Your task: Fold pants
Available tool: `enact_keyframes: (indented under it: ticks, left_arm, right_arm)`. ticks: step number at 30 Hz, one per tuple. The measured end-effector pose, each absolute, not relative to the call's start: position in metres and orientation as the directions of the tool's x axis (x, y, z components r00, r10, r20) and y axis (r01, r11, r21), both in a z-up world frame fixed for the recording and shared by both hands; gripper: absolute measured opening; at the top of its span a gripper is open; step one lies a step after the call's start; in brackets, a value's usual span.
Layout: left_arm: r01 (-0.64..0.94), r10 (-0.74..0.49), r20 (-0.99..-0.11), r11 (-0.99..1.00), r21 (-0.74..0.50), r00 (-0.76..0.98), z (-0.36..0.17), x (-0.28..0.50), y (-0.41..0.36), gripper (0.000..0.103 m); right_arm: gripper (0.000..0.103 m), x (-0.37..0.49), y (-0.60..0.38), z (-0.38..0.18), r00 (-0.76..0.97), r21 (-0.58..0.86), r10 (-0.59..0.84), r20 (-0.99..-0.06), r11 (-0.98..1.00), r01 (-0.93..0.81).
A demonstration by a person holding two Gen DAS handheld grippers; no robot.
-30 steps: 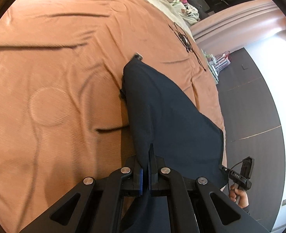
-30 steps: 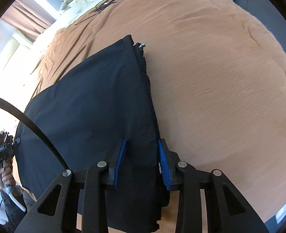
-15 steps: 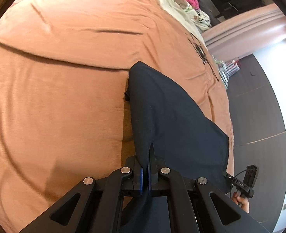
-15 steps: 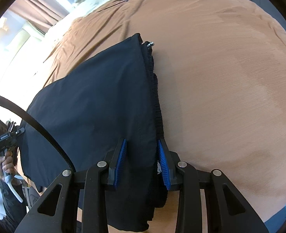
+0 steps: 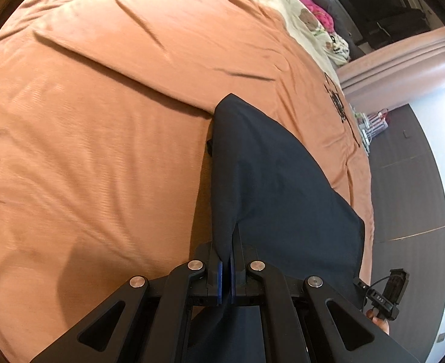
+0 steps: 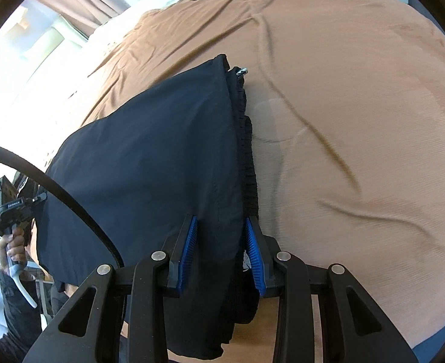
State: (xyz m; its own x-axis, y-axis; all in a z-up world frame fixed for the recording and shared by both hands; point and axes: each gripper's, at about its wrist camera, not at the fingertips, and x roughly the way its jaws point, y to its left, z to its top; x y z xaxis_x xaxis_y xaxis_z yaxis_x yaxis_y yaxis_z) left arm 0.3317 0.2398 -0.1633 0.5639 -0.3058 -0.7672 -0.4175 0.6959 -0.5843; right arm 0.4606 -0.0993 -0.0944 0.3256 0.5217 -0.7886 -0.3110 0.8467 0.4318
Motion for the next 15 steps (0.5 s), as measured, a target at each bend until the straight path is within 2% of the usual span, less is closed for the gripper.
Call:
enact_keyframes:
  ticks: [6, 10, 14, 15]
  left_arm:
    - [-0.432, -0.287, -0.784, 0.705, -0.562, 0.551, -0.166, 0.325, 0.265, 0.003]
    - [-0.428, -0.280, -0.804, 0.730, -0.534, 0.525, -0.174, 0.327, 0.262, 0.005]
    - [-0.427, -0.273, -0.828, 0.753, -0.500, 0.489, -0.184, 0.321, 0.254, 0.010]
    - [-0.429, -0.280, -0.825, 0.747, -0.509, 0.491, -0.186, 0.317, 0.254, 0.017]
  right_arm:
    - [0.031, 0.462, -0.095, -0.102, 0.300, 0.452, 0.552, -0.778, 0.824, -0.342]
    - [0.031, 0.461, -0.093, -0.104, 0.327, 0.402, 0.517, -0.791, 0.842, -0.360]
    - [0.031, 0.460, -0.108, -0.106, 0.339, 0.395, 0.510, -0.791, 0.848, -0.354]
    - [0.031, 0.460, -0.111, -0.106, 0.340, 0.392, 0.509, -0.791, 0.848, -0.357]
